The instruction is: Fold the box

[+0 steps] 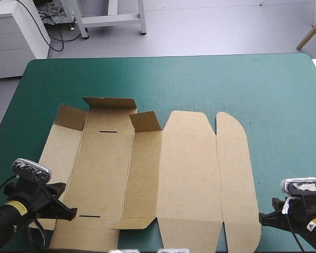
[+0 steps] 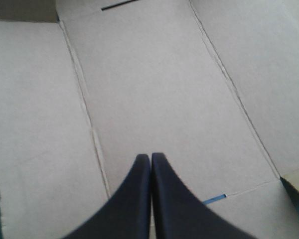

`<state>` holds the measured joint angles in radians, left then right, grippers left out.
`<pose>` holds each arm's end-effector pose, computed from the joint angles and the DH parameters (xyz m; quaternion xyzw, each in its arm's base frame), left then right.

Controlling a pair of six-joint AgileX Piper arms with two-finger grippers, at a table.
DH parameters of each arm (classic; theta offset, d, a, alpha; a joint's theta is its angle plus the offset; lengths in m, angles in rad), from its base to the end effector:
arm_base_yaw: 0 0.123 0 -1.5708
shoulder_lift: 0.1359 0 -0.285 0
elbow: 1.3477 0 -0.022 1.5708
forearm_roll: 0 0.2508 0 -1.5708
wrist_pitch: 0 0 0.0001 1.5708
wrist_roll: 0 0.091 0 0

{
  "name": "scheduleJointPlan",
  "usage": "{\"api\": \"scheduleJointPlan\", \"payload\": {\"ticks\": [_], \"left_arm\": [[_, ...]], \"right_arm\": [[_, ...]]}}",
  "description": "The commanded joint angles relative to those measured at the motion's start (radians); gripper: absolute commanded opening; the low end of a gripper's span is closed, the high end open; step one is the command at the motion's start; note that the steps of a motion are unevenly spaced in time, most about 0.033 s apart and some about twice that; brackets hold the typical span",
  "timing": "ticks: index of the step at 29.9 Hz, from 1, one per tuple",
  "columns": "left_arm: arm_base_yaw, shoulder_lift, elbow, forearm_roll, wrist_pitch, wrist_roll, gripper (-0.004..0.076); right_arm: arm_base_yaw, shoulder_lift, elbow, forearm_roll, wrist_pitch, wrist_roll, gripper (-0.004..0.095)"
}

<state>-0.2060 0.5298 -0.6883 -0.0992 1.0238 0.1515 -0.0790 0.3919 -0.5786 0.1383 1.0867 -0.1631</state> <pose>0.0752 -0.0236 0.3178 0.1565 0.9080 -0.0595 0.3841 0.0523 0.0070 0.2901 -0.0317 0.9263 0.0236 0.3747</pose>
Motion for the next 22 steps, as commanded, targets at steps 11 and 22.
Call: {"api": "scheduleJointPlan", "payload": {"ticks": [11,22], "left_arm": [[-0.005,0.241,-0.173,-0.001,-0.066,-0.068,-0.0001],[0.056,0.521,-0.361,-0.034,-0.137,-0.013,0.0001]], "right_arm": [[-0.01,0.005,-0.02,0.008,-0.061,-0.006,0.0296],[-0.01,0.005,-0.008,0.008,-0.086,-0.02,0.0296]]}}
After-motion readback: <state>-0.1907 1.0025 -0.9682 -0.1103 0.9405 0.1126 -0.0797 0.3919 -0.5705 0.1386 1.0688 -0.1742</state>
